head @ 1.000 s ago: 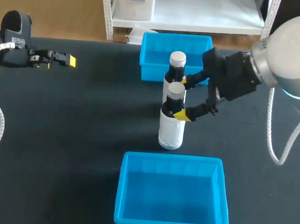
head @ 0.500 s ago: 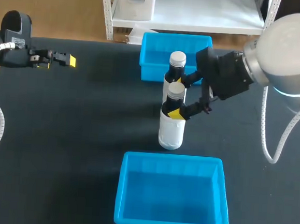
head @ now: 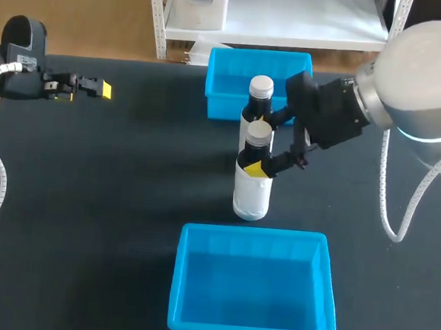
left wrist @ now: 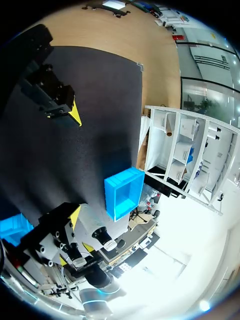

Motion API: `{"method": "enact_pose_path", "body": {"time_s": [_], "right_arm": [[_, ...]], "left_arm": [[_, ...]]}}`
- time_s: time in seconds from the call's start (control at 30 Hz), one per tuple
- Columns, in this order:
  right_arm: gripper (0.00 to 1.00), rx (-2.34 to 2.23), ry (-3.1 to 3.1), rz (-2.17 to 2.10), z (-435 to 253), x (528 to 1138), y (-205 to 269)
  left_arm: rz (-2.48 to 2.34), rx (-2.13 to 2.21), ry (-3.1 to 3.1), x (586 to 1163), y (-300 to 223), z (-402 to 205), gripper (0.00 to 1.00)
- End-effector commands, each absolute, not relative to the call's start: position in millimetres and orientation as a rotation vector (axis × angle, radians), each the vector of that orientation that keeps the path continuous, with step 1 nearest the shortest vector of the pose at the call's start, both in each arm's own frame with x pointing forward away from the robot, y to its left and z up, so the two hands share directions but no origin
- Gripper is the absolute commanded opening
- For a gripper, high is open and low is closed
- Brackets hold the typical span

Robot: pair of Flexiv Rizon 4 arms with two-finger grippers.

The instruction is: Pick up the bottle, and place it in the far bin if it is heavy, or in the near bin if it is light.

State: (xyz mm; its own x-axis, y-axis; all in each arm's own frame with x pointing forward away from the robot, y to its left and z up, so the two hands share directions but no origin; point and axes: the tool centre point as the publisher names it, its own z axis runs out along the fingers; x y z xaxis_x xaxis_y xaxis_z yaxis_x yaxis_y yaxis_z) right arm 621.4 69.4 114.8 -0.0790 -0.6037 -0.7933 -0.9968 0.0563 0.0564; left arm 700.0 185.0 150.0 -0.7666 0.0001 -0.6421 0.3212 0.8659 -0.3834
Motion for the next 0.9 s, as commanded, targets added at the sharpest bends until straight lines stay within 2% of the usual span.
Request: {"method": "enact_pose_path", "body": {"time_s": [0.03,0.13,0.17,0.3,0.47,0.5,0.53,0.9], "right_arm": [[0.81,-1.604,1.74,0.864,113.1,623.5,70.0],[0.6,-1.603,1.737,0.865,113.8,623.6,70.1],[0.5,-1.602,1.736,0.865,113.9,623.6,70.1],[0.44,-1.602,1.736,0.864,113.8,623.5,69.8],[0.2,-1.602,1.737,0.863,113.9,622.1,69.4],[0.05,-1.601,1.736,0.862,114.6,621.6,69.3],[0.0,-1.601,1.735,0.861,115.6,620.9,69.0],[0.0,-1.601,1.697,0.795,153.3,610.0,59.4]], "left_arm": [[-0.636,0.231,2.374,700.0,185.0,150.0,1.0],[-0.636,0.231,2.374,700.0,185.0,150.0,1.0],[-0.636,0.231,2.374,700.0,185.0,150.0,1.0],[-0.636,0.231,2.374,700.0,185.0,150.0,1.0],[-0.636,0.231,2.374,700.0,185.0,150.0,1.0],[-0.636,0.231,2.374,700.0,185.0,150.0,1.0],[-0.636,0.231,2.374,700.0,185.0,150.0,1.0],[-0.636,0.231,2.374,700.0,185.0,150.0,1.0]]}}
